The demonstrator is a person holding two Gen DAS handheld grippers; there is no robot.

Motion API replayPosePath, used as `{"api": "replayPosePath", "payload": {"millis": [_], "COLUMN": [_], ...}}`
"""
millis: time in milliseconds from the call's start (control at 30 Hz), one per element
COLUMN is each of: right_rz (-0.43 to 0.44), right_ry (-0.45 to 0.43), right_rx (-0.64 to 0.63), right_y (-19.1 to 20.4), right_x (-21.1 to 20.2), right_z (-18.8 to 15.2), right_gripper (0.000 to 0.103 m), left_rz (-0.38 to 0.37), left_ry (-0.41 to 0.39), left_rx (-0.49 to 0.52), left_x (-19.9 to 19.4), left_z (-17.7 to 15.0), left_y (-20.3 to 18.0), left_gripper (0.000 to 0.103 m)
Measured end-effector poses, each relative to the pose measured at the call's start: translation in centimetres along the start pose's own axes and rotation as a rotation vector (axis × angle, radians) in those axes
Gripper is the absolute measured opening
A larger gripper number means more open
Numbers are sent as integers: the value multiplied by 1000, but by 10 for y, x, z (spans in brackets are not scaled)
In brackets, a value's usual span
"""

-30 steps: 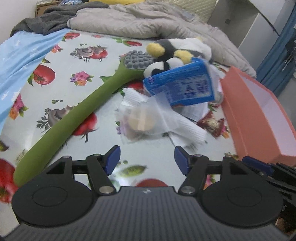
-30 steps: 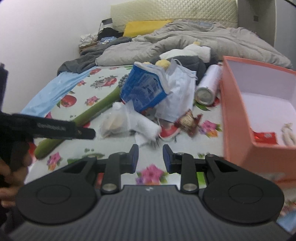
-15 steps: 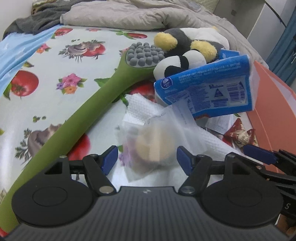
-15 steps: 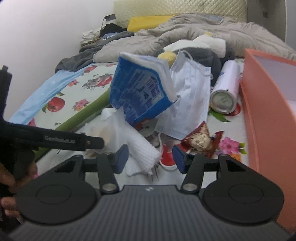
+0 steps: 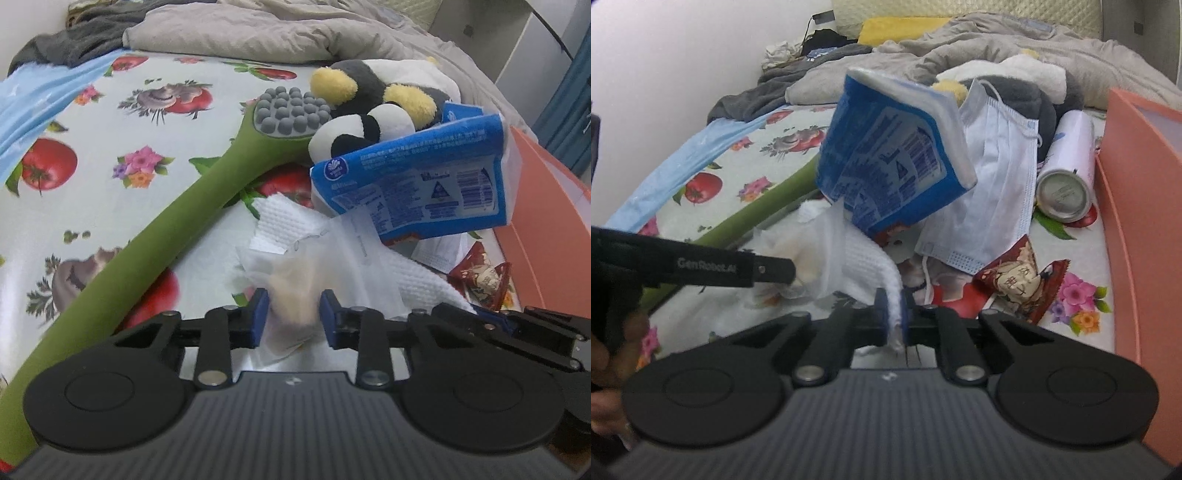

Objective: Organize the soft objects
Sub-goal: 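Grasp the clear plastic bag with the left gripper while the right grasps the white waffle cloth, then lift the plastic bag with the left gripper while the right lifts the waffle cloth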

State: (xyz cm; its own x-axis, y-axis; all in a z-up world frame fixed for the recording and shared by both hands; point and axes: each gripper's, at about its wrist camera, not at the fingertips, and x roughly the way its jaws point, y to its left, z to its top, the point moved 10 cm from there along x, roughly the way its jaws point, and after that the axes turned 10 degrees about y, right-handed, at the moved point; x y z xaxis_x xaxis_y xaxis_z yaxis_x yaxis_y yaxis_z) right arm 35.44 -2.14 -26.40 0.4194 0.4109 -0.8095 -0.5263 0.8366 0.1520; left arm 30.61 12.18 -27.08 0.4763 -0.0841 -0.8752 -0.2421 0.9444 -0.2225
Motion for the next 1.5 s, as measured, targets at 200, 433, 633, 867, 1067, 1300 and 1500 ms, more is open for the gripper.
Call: {"api": "replayPosePath", "payload": {"millis": [200, 433, 633, 867, 1067, 1300, 1500], "right_rz": [-23, -28, 13, -15, 16, 37, 12], "right_ry": [1, 39, 93, 57, 52, 137, 149], "right_rx": [-7, 9, 33, 38, -11, -62, -73], "right_y": [3, 9, 18, 10, 19, 36, 39], "right_x": [-19, -47, -72, -84, -62, -17, -12], "right_z": [-7, -34, -65, -57, -35, -41, -52], "right_gripper": [9, 9, 12, 52, 52, 44, 11], "left_rz": [-32, -16, -5, -2, -2, 5, 3], "left_ry": [-7, -7, -10, -29, -30, -24, -22], "left_rx": [-55, -77, -99, -130, -133, -137, -136], "left_x": [-22, -44, -57, -68, -68, -66, -65], "left_z": [-14, -42, -60, -61, -62, -66, -67], "left_y": [3, 10, 19, 30, 32, 38, 36], "left_gripper": [31, 31, 31, 31, 31, 31, 31]}}
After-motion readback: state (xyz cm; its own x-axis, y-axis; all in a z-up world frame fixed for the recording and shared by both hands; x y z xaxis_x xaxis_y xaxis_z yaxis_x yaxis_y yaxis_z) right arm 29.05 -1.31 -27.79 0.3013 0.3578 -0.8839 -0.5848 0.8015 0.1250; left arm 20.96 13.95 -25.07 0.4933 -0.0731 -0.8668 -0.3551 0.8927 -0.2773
